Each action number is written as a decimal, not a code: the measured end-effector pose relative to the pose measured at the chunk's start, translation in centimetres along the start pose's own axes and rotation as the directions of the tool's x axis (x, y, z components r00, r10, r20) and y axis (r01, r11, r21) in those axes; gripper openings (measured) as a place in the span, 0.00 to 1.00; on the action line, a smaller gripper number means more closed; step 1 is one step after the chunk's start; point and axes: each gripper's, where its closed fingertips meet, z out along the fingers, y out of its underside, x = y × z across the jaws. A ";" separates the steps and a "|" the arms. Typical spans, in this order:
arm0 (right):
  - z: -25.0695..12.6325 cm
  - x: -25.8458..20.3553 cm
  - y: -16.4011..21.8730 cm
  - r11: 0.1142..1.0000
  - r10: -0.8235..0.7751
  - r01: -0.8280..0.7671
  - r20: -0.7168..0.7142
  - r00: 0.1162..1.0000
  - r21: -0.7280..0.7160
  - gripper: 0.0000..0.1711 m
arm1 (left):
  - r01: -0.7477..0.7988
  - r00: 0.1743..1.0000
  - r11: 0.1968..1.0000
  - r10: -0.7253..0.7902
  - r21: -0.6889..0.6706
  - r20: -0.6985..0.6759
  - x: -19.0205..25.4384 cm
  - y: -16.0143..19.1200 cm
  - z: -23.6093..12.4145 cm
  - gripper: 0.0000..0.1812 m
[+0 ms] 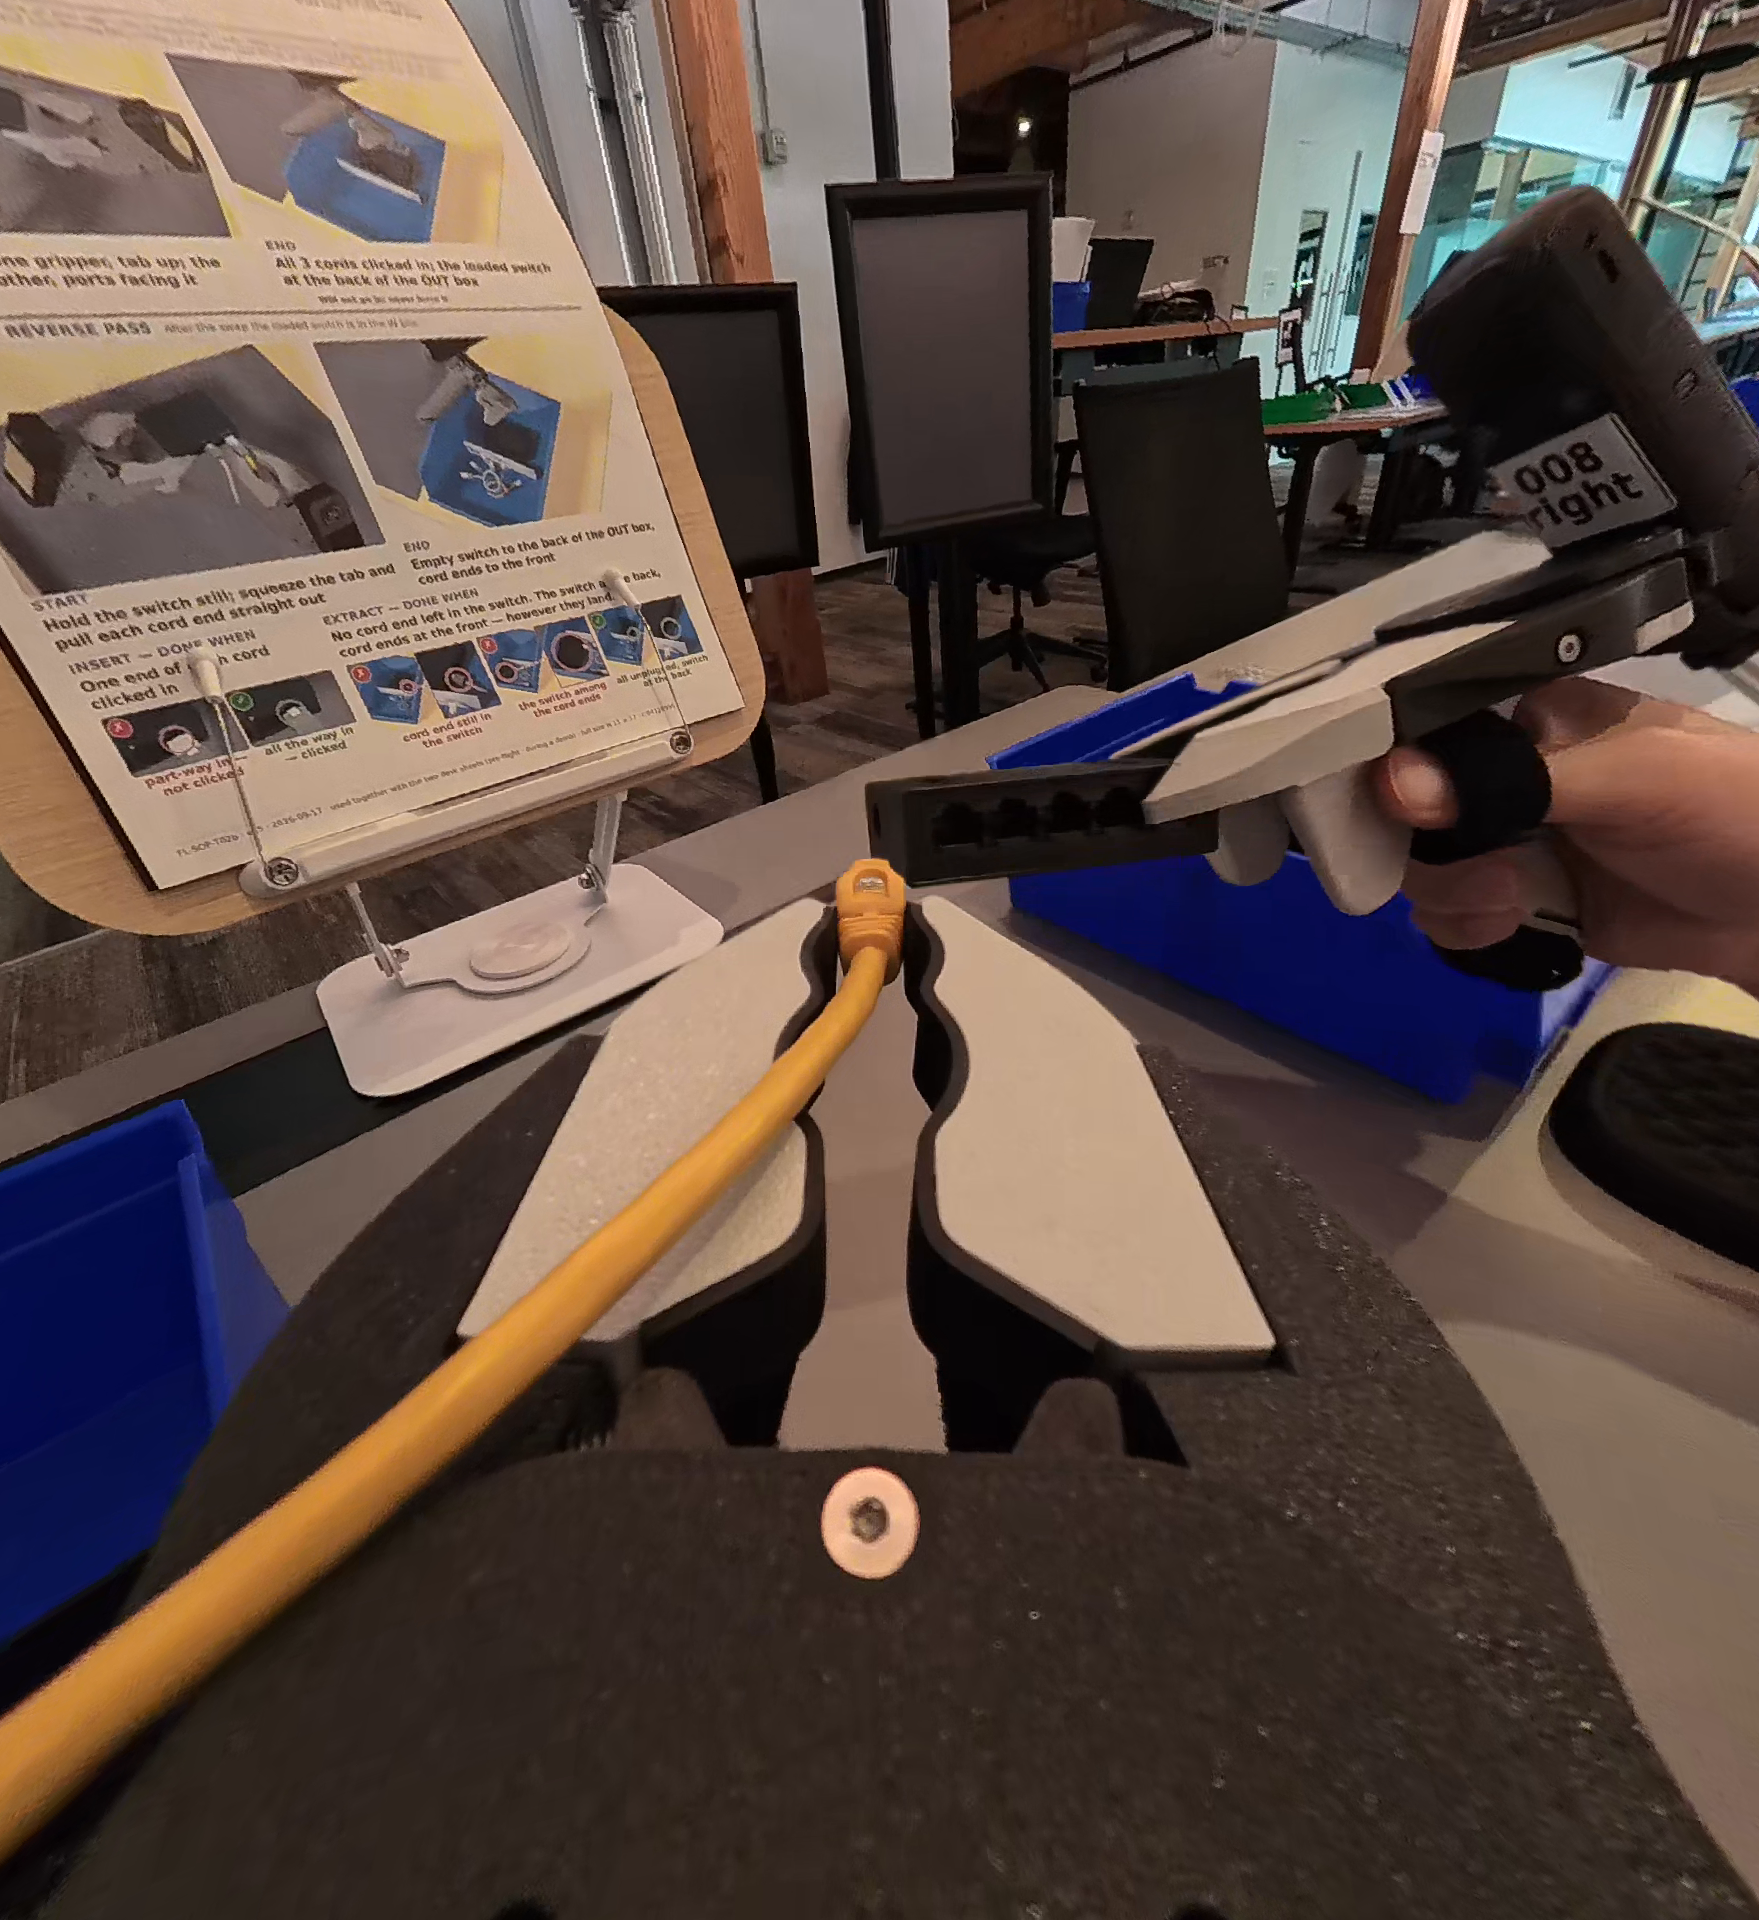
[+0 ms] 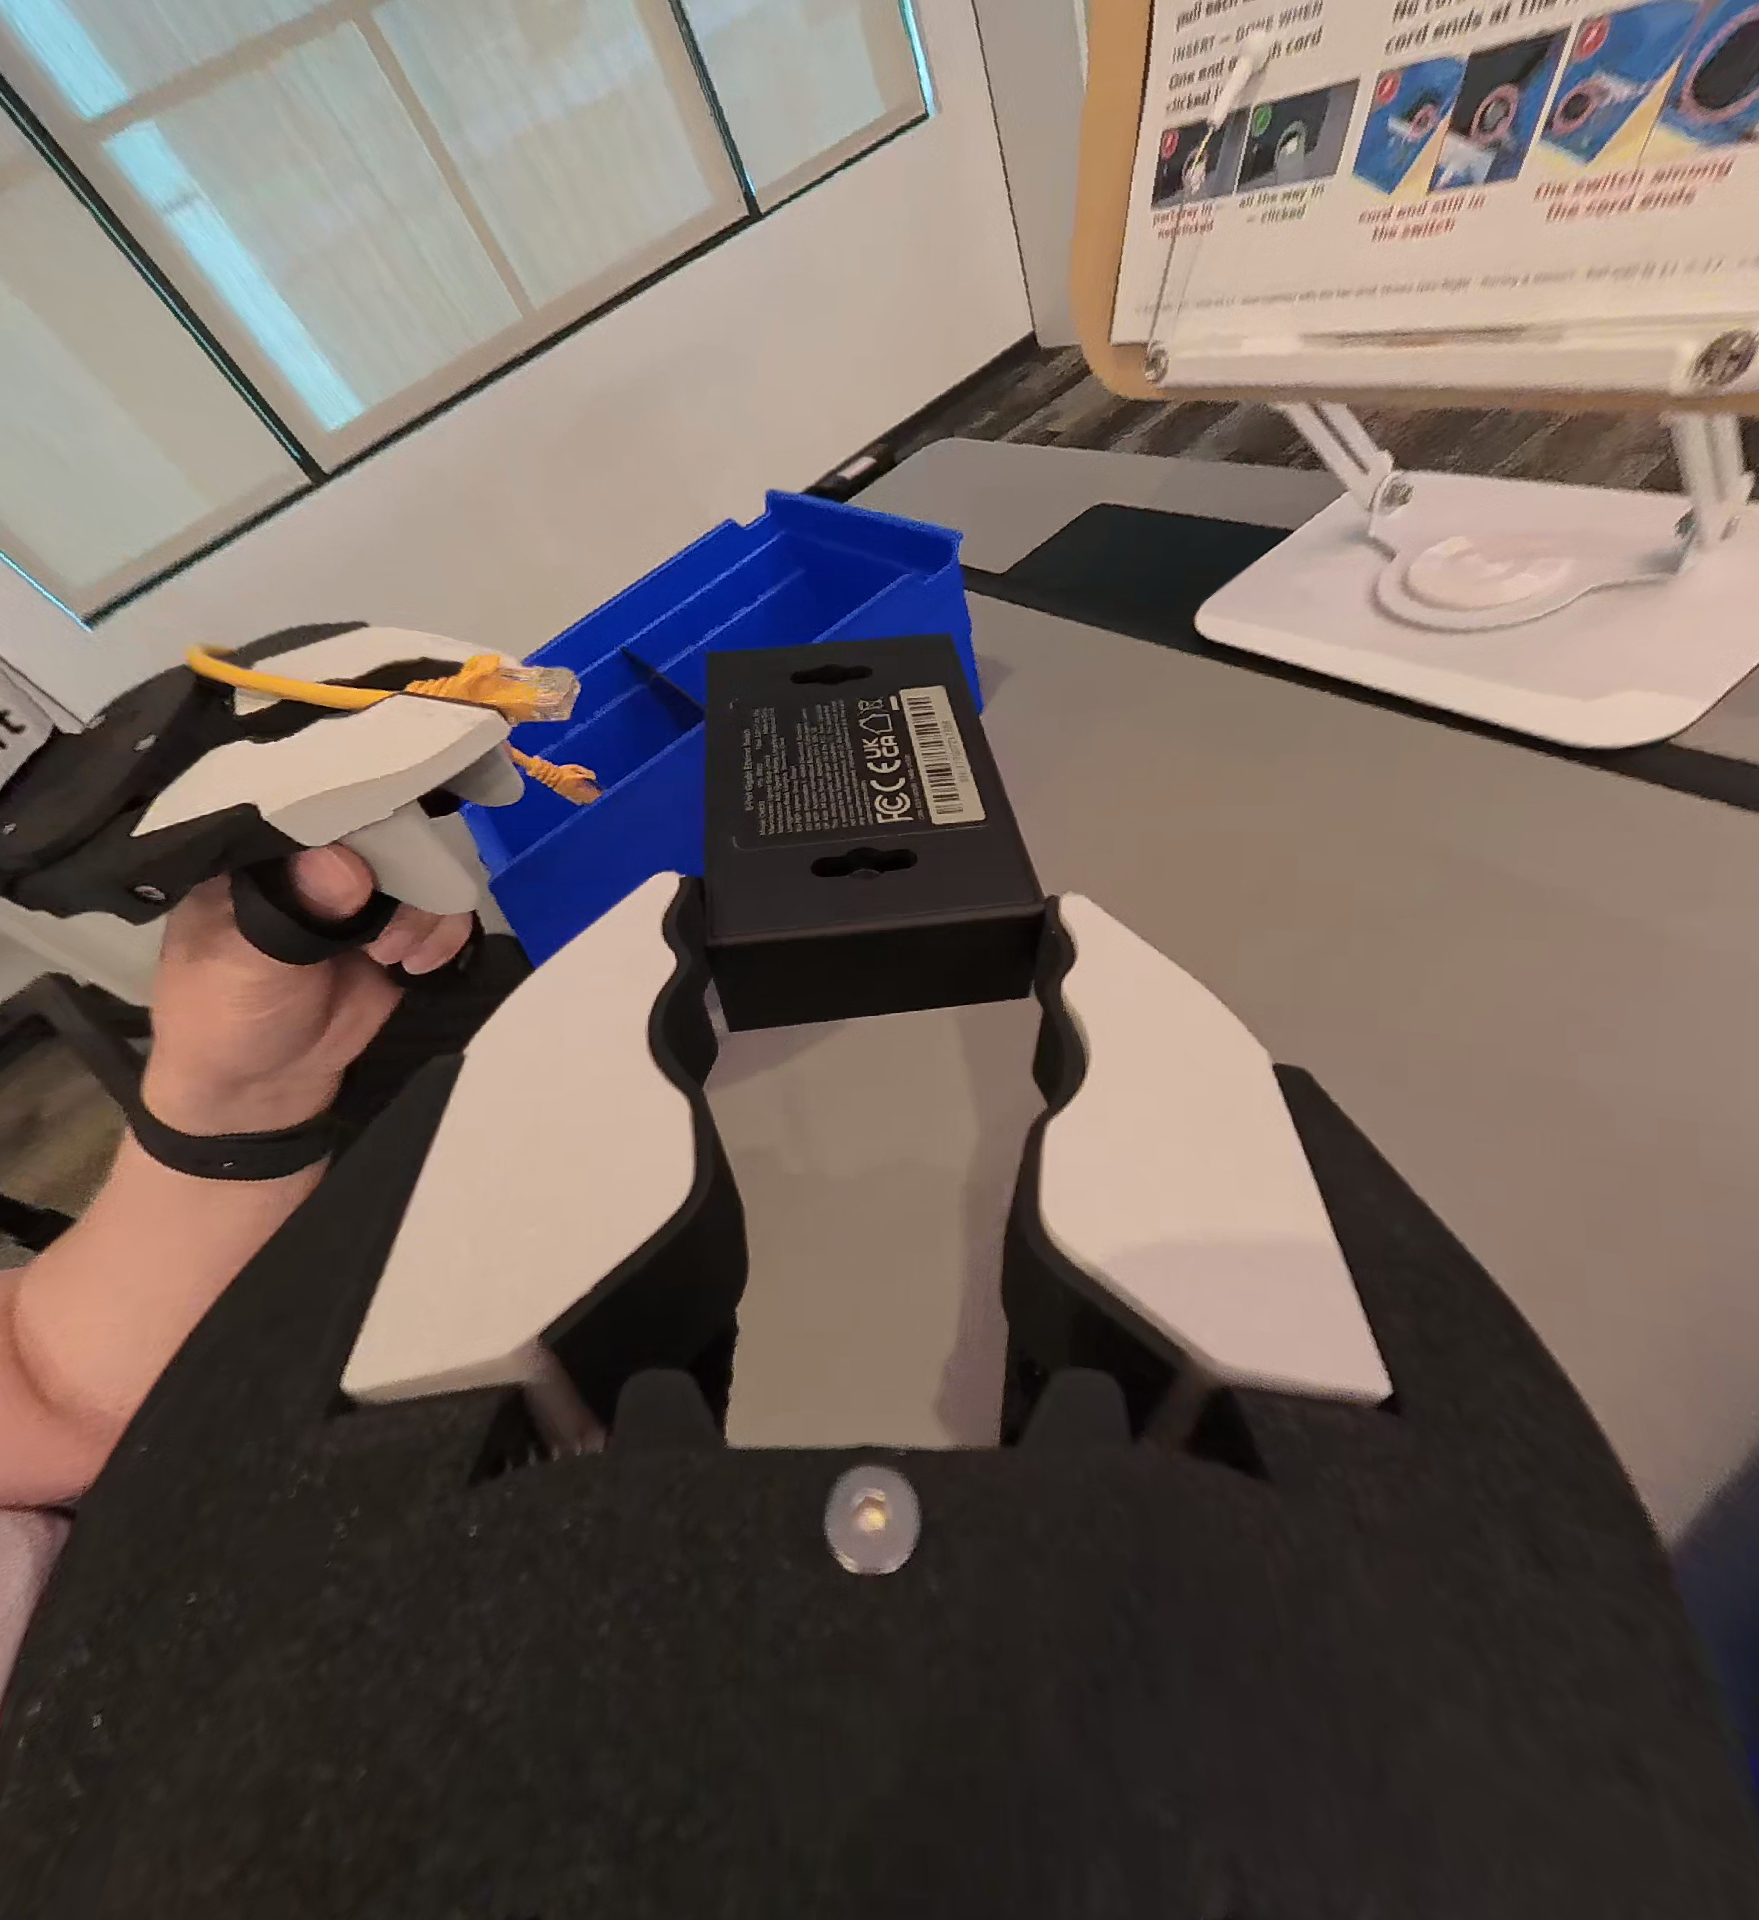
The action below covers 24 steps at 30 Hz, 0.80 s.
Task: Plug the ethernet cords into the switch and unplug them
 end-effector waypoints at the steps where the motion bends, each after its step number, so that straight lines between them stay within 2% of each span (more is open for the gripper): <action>1: -0.1 0.1 -0.4 1.000 -0.020 0.020 -0.011 1.000 -0.001 0.34 | -0.001 1.000 1.000 0.001 0.010 0.004 0.0 -0.2 0.0 0.07; 8: -0.3 0.6 -3.8 0.993 -0.115 0.115 -0.038 0.993 0.003 0.34 | 0.034 0.999 0.998 -0.036 0.055 0.031 -1.0 -1.5 0.3 0.07; 13: -0.1 1.5 -5.2 0.989 -0.150 0.150 -0.022 0.988 0.012 0.34 | 0.018 0.998 0.997 -0.022 0.076 0.054 -1.4 -3.6 1.0 0.07; 24: -1.8 3.3 -7.0 0.977 -0.194 0.197 -0.046 0.980 0.078 0.34 | -0.027 0.998 0.989 0.019 0.146 0.056 -1.1 -7.7 5.1 0.07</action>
